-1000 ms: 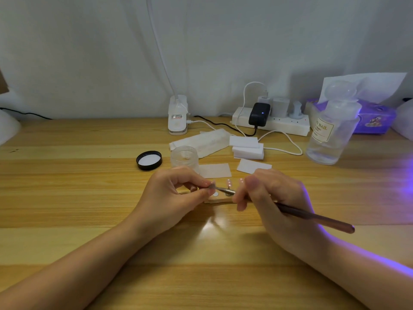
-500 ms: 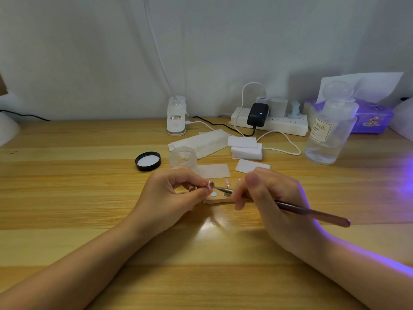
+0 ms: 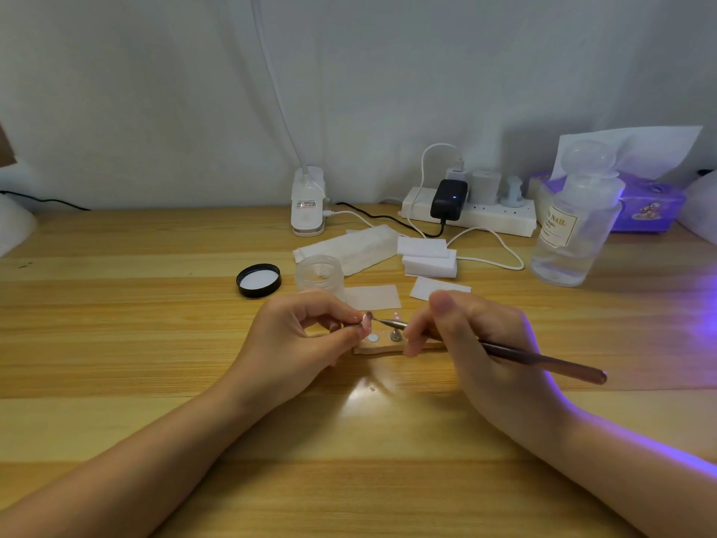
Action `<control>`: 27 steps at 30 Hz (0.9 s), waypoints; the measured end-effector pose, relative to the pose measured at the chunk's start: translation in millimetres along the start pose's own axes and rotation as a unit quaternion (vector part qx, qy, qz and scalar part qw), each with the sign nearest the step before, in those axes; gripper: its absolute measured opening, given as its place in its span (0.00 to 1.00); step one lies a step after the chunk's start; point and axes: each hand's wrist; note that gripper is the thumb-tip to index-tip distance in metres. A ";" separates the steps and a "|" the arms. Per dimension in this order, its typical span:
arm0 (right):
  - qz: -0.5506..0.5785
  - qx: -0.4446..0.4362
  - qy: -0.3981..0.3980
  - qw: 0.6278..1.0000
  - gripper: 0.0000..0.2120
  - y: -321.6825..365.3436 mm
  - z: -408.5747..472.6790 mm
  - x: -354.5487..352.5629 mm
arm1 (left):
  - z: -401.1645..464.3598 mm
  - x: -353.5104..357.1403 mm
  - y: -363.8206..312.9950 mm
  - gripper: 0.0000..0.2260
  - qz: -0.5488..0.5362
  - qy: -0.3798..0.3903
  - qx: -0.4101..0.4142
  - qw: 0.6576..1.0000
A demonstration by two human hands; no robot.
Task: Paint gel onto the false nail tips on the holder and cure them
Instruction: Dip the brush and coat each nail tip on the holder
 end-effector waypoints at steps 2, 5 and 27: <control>-0.008 -0.025 0.025 0.999 0.24 1.4 -0.2 1.0 | -0.1 -0.3 0.4 0.06 -0.001 0.000 0.001 1.000; -0.011 -0.049 0.041 0.998 0.25 1.2 -0.8 1.6 | -0.7 -0.9 0.7 0.06 0.004 0.003 0.006 1.000; -0.064 -0.036 -0.010 0.997 0.15 1.2 1.1 2.1 | 0.6 -1.2 4.6 0.05 0.038 -0.003 0.027 0.999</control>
Point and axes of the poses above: each hand's wrist, its own z-axis towards the middle knuckle, its own x-axis out of the palm, y = z × x, and after that the axes turned 15 degrees about z, right-handed
